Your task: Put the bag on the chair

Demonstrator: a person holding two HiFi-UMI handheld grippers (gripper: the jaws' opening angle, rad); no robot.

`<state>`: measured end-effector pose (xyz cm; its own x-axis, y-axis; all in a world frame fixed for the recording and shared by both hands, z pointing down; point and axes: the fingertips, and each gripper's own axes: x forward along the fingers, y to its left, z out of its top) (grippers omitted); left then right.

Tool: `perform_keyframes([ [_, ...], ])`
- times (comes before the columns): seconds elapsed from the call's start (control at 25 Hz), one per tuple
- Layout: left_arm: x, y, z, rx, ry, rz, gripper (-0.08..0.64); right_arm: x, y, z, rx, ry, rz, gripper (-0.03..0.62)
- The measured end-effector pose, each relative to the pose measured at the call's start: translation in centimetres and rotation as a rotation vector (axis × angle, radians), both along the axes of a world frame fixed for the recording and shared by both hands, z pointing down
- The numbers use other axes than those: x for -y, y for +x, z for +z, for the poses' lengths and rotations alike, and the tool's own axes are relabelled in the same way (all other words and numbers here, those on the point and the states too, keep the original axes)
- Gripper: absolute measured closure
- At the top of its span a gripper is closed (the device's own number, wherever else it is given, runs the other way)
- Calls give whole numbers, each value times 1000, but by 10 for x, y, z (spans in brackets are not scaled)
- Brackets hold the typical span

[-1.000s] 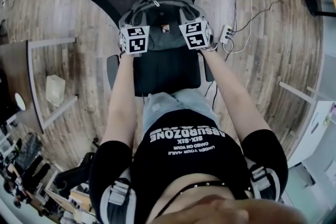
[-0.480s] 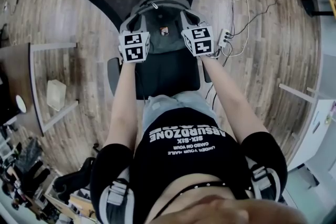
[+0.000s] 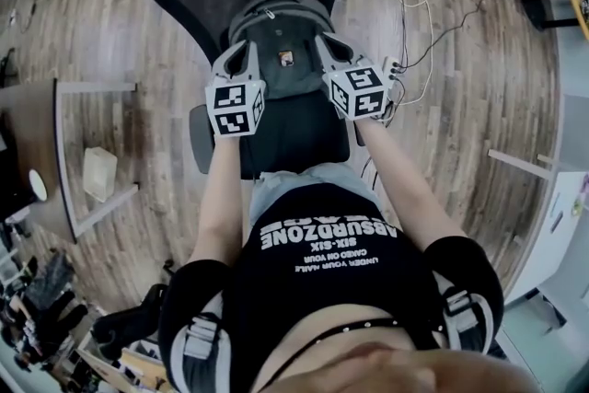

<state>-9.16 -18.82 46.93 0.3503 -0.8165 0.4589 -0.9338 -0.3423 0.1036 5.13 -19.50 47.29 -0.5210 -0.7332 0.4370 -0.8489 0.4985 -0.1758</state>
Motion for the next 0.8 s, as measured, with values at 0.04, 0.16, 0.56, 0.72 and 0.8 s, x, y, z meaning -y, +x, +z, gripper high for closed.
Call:
perform_keyframes([
  [0.04, -4, 1, -5, -5, 8, 7, 543, -4, 1, -5, 13, 3, 1, 577],
  [0.16, -14, 4, -18, -29, 21, 18, 543, -16, 3, -15, 41, 3, 8, 577],
  [0.56, -46, 25, -48, -77, 77, 78, 544, -58, -2, -44, 3, 68, -10, 577],
  [0.72, -59, 22, -51, -70, 82, 100, 543, -70, -8, -48, 4, 75, -13, 577],
  [0.8, -62, 23, -55, -75, 86, 110, 545, -73, -8, -49, 10, 73, -10, 577],
])
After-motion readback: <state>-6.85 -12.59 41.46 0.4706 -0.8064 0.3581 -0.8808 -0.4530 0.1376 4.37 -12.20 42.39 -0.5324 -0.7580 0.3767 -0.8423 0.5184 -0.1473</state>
